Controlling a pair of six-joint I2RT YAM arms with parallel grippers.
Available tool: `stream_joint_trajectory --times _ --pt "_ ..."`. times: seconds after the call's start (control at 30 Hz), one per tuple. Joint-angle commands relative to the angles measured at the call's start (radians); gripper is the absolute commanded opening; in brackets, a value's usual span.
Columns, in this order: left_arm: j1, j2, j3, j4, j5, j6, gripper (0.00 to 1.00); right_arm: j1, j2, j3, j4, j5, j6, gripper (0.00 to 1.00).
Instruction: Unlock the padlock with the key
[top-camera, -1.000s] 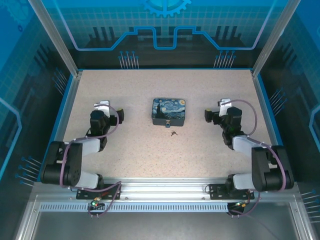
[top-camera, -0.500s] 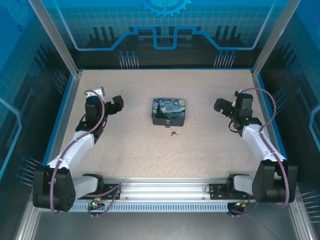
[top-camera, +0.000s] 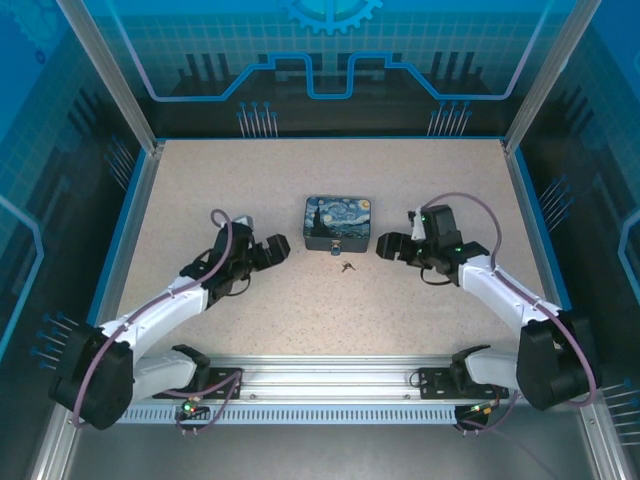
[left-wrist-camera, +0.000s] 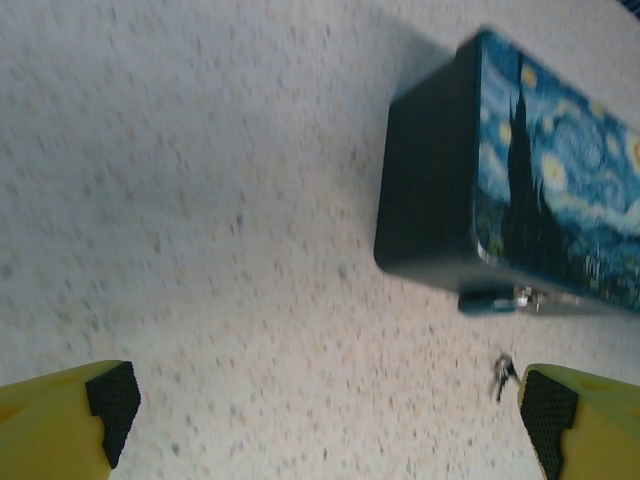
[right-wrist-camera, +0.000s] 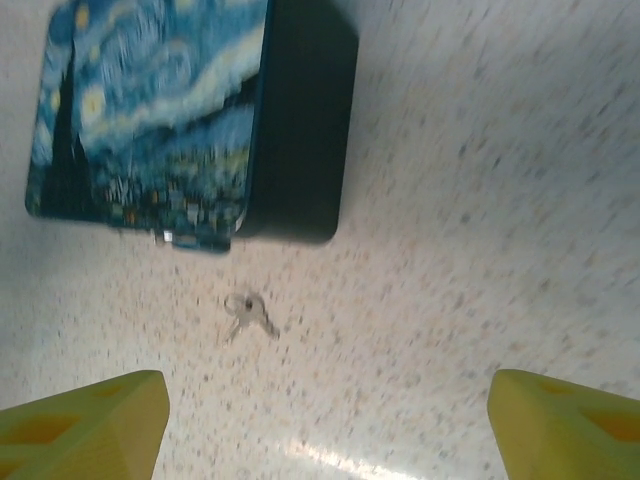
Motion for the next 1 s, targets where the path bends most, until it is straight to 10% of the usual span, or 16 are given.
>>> stream_joint_trajectory --times 0.0,0.33,0.57,0.97 --pt "-0.046 -0.035 -0.028 0.032 0.001 -0.074 0.99 0.066 0.002 -0.032 0.030 -0.003 0.053 0.82" --pt "-0.099 0.028 -0.048 0.093 0.005 -0.099 0.99 0.156 0.075 -0.056 0.101 0.037 0.058 0.77" --pt "-0.132 0.043 -0.071 0.117 0.005 -0.136 0.99 0.236 0.227 0.030 0.107 0.013 -0.088 0.54" --pt "-0.154 0.019 -0.068 0.113 -0.002 -0.157 0.99 0.344 0.433 0.234 -0.003 0.168 -0.244 0.53"
